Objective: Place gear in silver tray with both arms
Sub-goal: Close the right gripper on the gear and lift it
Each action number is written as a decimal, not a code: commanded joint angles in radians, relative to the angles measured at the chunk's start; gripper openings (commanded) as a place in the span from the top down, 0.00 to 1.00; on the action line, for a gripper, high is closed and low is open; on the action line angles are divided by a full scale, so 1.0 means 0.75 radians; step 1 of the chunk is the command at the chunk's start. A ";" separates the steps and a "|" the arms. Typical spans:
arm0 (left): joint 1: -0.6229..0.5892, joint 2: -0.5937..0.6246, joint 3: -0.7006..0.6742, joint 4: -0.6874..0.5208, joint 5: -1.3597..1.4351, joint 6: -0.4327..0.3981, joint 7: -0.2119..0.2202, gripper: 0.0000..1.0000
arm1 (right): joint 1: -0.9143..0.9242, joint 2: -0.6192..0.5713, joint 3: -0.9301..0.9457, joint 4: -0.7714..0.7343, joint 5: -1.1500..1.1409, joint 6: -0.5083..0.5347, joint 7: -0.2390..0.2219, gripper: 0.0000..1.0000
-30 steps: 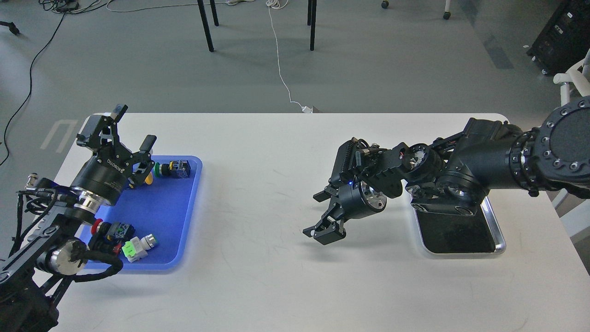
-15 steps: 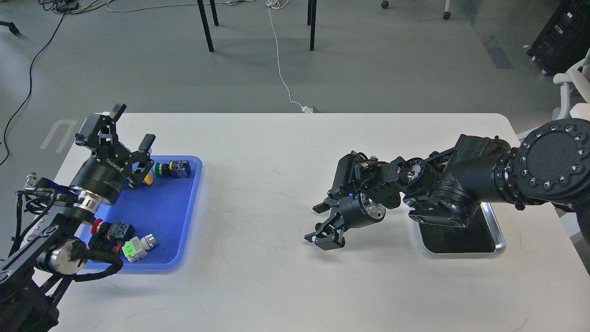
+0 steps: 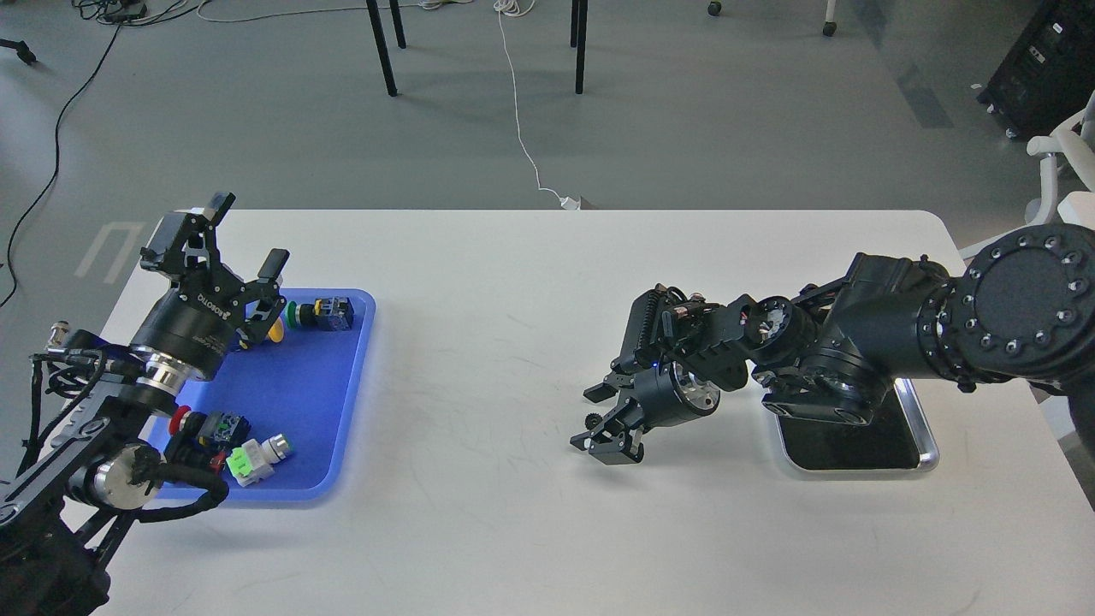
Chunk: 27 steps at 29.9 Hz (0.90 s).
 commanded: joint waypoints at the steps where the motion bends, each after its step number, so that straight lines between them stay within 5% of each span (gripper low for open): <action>1: 0.000 0.000 0.000 0.000 0.000 0.000 0.000 0.02 | 0.002 0.000 -0.005 0.001 0.000 0.002 0.000 0.33; 12: 0.000 -0.006 0.000 0.000 0.000 0.002 0.000 0.02 | 0.002 0.000 -0.023 0.001 0.000 0.002 0.000 0.48; 18: 0.000 -0.006 0.000 0.000 0.000 0.002 0.000 0.02 | 0.000 0.000 -0.023 0.001 0.000 0.004 0.000 0.64; 22: 0.000 -0.004 0.000 0.000 0.000 0.000 0.000 0.02 | 0.002 0.000 -0.023 0.001 -0.002 0.004 0.000 0.85; 27: 0.000 -0.006 0.000 0.000 0.000 0.000 0.000 0.02 | 0.002 0.000 -0.023 0.001 0.000 0.004 0.000 0.88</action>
